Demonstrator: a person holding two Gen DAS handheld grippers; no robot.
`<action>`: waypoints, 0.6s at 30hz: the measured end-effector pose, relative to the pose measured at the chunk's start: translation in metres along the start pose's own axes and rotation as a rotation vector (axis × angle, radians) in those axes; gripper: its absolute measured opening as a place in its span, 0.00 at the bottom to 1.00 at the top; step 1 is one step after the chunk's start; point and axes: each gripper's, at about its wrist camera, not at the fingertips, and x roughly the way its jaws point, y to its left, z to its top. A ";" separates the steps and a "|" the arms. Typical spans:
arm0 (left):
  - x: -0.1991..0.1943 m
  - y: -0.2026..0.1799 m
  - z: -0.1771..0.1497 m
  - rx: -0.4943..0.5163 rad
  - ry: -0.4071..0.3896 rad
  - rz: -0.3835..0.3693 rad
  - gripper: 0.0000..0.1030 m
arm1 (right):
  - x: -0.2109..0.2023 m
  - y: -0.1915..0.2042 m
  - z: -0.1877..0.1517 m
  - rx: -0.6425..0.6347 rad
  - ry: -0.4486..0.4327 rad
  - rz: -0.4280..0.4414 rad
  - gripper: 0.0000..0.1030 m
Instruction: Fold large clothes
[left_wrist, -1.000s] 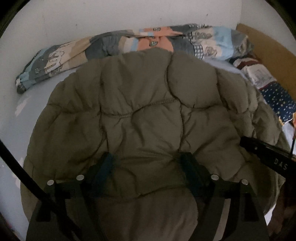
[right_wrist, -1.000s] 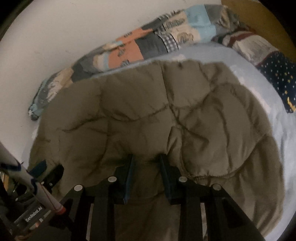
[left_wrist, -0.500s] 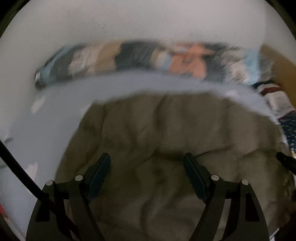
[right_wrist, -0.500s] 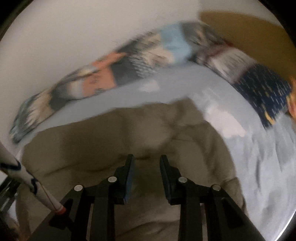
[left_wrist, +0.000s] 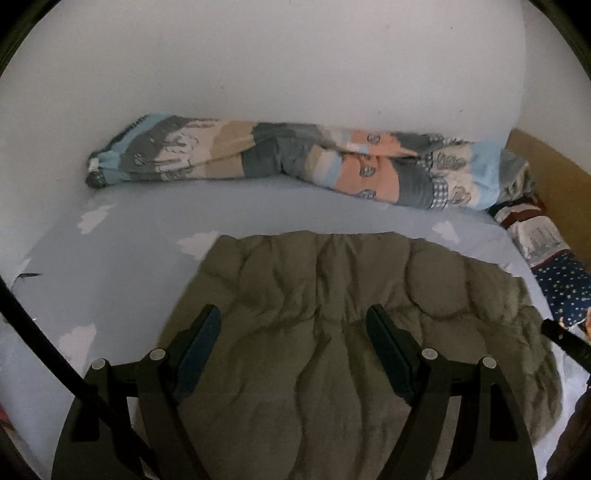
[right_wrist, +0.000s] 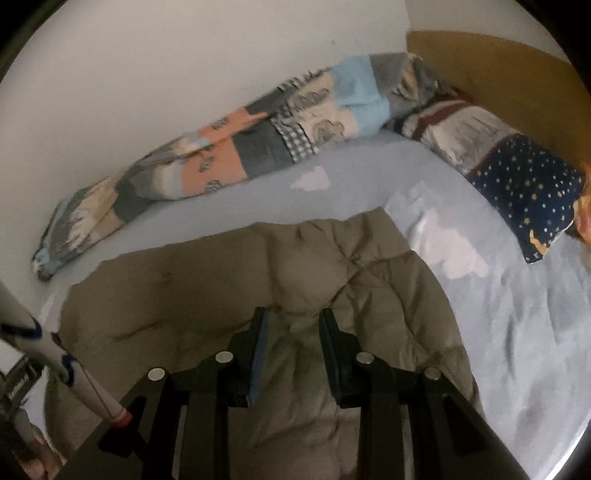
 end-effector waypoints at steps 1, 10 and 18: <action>-0.013 0.003 -0.004 -0.006 -0.003 -0.010 0.78 | -0.012 0.001 -0.005 -0.003 -0.014 0.013 0.30; -0.055 0.003 -0.089 -0.001 0.063 0.017 0.78 | -0.084 0.019 -0.082 -0.022 -0.021 0.100 0.30; -0.011 0.007 -0.110 -0.012 0.181 0.093 0.78 | -0.056 0.038 -0.116 -0.079 0.069 0.063 0.31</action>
